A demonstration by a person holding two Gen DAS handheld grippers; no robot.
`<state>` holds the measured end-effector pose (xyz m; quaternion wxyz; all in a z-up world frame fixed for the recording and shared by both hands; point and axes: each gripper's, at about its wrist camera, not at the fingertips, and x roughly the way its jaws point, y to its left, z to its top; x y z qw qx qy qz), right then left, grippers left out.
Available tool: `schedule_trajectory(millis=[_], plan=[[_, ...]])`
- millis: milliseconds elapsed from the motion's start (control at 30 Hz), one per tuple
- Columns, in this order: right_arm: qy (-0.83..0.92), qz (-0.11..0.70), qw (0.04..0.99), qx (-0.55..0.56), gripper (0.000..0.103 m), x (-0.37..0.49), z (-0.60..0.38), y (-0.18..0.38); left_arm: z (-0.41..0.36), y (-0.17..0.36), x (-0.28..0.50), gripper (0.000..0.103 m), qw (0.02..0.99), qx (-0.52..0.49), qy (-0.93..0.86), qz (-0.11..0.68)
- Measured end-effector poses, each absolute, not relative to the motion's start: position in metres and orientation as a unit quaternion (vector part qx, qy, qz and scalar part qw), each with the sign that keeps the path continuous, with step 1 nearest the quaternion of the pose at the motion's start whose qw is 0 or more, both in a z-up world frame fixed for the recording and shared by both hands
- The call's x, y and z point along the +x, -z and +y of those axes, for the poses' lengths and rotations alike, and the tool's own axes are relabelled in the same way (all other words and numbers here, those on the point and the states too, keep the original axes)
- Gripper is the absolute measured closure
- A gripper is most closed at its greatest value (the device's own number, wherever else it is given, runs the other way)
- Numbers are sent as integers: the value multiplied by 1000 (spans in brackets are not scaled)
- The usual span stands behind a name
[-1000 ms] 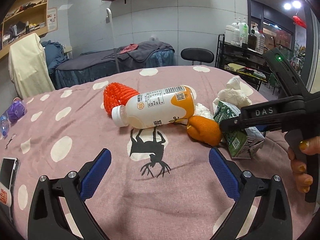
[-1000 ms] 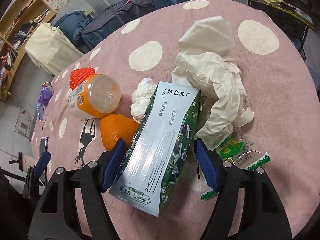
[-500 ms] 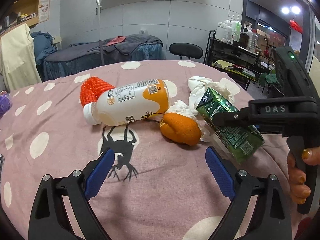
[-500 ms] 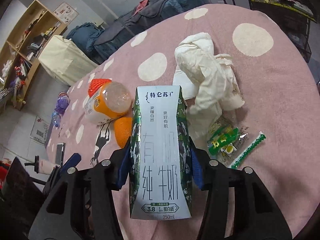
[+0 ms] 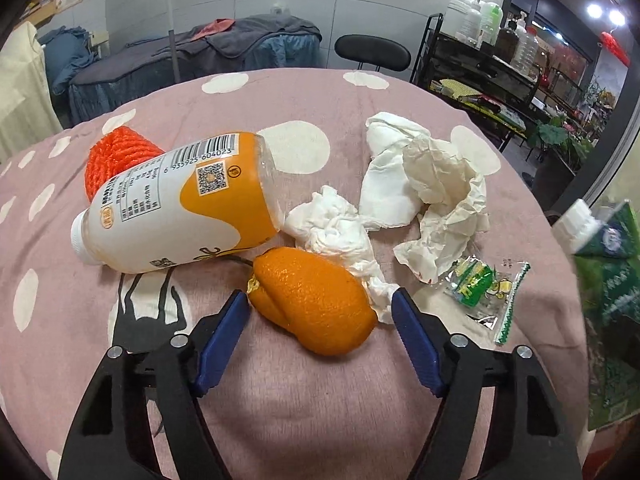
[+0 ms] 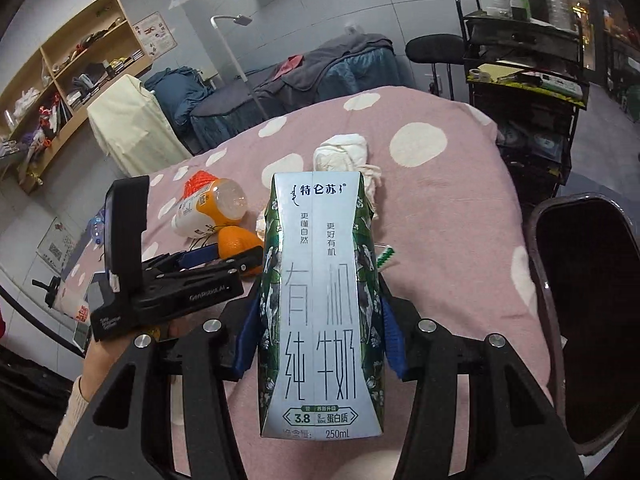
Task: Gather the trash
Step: 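Grasp the green milk carton with the right tool while the left tool grasps the orange, then carry the milk carton and orange over the brown trash bin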
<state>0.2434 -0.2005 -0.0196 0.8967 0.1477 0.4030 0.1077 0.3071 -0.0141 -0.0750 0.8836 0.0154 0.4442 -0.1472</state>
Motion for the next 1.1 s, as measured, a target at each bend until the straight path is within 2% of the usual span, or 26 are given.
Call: schedule_trajectory(millis=[67,267,633,1100], plan=[[-103,397,900,148,52,236,-208,18,-16,77,311,43,883,19,139,447],[-92,385,905,157,52,226,-224,20,-12,71,302,54,891,6,140,432],[-86,366,911,172,52,204,-246,24,-22,36,241,57,917,-7,173,360],[3,338,921,191,52,161,-335,20,-109,9,181,57,907,3,287,310]])
